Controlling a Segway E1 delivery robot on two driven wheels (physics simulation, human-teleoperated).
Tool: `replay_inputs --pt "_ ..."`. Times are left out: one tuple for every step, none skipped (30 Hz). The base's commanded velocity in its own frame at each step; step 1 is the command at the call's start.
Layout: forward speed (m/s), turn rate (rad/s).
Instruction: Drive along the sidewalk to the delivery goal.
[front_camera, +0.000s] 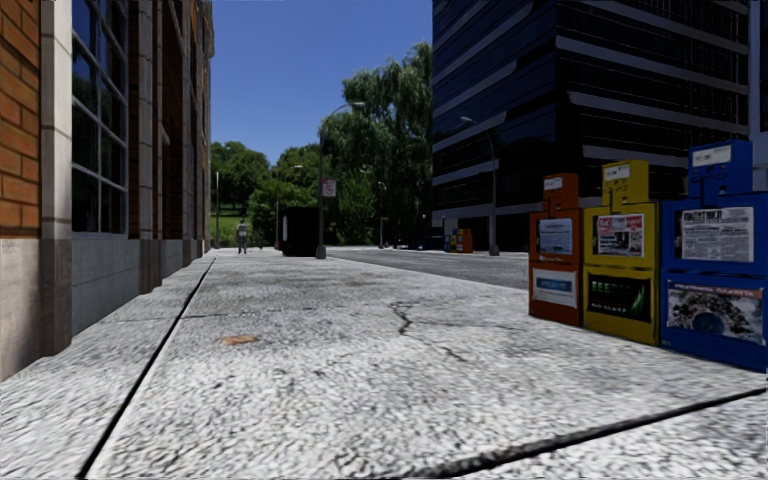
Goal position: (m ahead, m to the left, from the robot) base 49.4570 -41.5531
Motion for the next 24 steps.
replay_inputs --pt "2.00 0.36" --pt "2.00 0.36" --pt "2.00 0.36" --pt "2.00 0.36" --pt "2.00 0.36" --pt "2.00 0.29" --pt "2.00 0.21" --pt "2.00 0.21" --pt "2.00 0.19" --pt "2.00 0.19" --pt "2.00 0.16" --pt "2.00 0.10" --pt "2.00 0.10" --pt "2.00 0.08" --pt "2.00 0.06" --pt "2.00 0.12" --pt "2.00 0.12" --pt "2.00 0.19" --pt "2.00 0.23" --pt "2.00 0.28" --pt "2.00 0.28" --pt "2.00 0.31" --pt "2.00 0.33" --pt "2.00 0.35"
